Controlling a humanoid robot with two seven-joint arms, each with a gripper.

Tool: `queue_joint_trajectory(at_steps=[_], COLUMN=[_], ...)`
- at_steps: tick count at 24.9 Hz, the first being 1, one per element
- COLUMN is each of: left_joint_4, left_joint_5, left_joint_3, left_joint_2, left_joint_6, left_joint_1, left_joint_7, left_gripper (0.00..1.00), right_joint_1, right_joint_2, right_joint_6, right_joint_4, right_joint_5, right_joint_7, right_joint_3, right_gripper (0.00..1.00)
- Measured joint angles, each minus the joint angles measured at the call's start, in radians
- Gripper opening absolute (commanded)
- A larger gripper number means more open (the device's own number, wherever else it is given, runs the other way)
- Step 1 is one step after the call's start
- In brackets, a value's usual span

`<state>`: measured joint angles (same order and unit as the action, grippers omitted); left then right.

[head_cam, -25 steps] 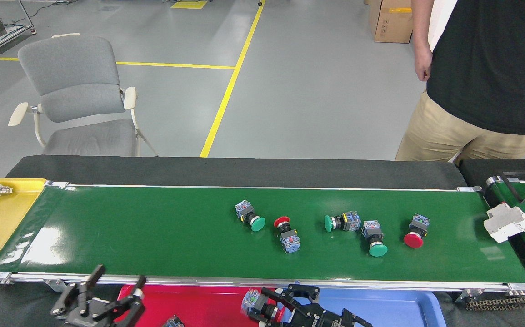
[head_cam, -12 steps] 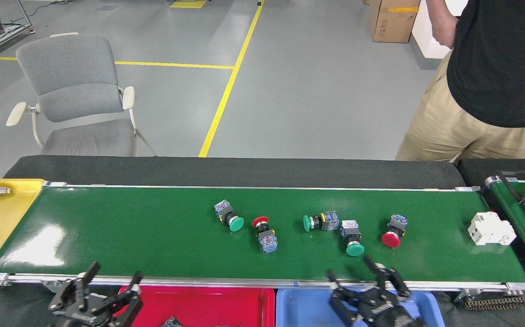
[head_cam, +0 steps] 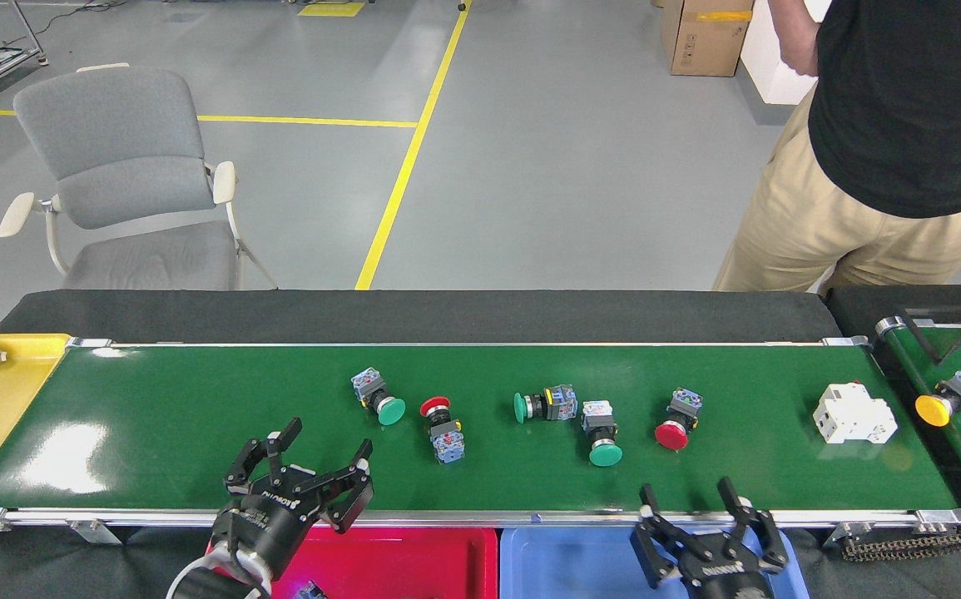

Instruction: Pick switch part from conveyor to tray

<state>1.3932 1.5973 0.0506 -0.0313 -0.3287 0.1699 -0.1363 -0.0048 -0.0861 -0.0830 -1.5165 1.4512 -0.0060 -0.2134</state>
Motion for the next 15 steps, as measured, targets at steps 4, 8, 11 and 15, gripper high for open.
queue_joint_trajectory(at_steps=[4, 8, 11, 15], left_joint_4=[-0.059, -0.132, -0.186, -0.269], left_joint_5=[0.0, 0.0, 0.0, 0.0], left_joint_3=[0.0, 0.0, 0.001, 0.001], left_joint_2=[0.0, 0.0, 0.0, 0.001], left_joint_6=[0.009, 0.014, 0.026, 0.056], left_joint_1=[0.038, 0.079, 0.114, 0.168], left_joint_7=[0.0, 0.0, -0.001, -0.003], left_gripper=[0.99, 0.99, 0.99, 0.99], right_joint_1=[-0.143, -0.229, -0.236, -0.236], right_joint_2=[-0.006, -0.045, -0.043, -0.03], right_joint_6=[-0.123, -0.165, -0.17, -0.148], right_joint_4=[0.159, 0.285, 0.304, 0.304], right_joint_5=[0.0, -0.001, -0.004, -0.008], right_joint_7=[0.022, 0.026, 0.036, 0.039], right_joint_3=[-0.097, -0.13, -0.147, -0.151], right_gripper=[0.96, 0.3, 0.16, 0.11])
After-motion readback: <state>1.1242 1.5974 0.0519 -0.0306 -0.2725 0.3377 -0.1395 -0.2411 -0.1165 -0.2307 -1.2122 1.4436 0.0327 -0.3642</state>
